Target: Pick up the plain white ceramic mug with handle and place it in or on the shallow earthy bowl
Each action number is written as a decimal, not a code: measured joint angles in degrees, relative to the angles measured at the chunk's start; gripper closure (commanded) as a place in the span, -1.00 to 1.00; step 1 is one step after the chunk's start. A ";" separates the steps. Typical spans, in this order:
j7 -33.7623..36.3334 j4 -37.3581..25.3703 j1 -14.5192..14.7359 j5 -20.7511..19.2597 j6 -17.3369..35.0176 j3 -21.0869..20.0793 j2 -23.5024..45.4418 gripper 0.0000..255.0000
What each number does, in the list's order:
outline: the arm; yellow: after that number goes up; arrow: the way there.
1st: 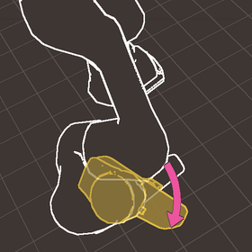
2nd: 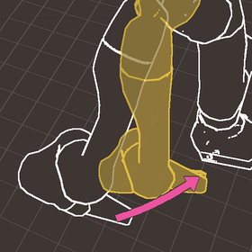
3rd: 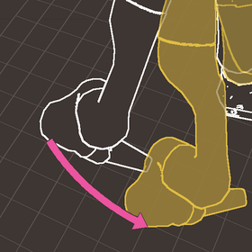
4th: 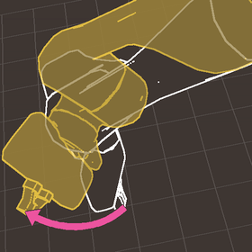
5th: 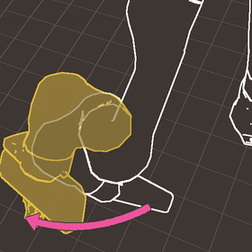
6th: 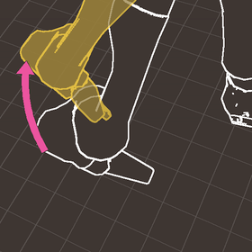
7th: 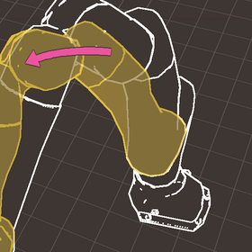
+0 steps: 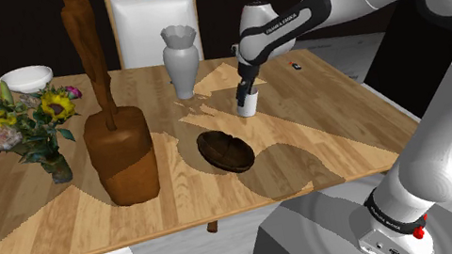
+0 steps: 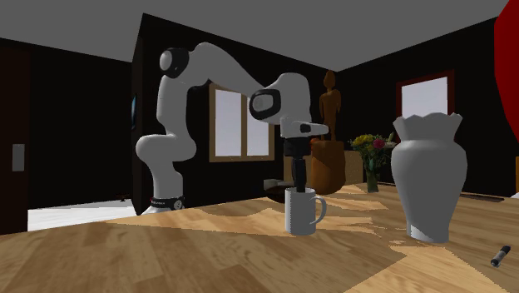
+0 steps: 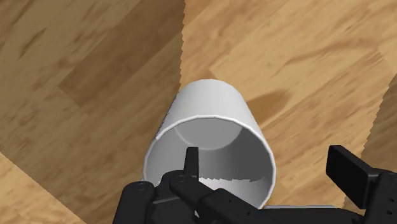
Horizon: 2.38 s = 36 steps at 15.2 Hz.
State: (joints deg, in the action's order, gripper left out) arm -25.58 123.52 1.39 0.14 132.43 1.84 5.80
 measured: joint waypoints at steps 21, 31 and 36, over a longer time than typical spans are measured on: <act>-0.10 -0.30 -0.05 0.01 -0.32 0.04 -0.04 1.00; 0.27 -4.10 0.11 -0.18 -7.55 -0.06 -3.51 1.00; 0.10 -6.24 0.01 -0.21 -11.38 0.03 -5.19 1.00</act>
State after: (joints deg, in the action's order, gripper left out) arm -25.48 117.28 1.41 -0.07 121.06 1.87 0.62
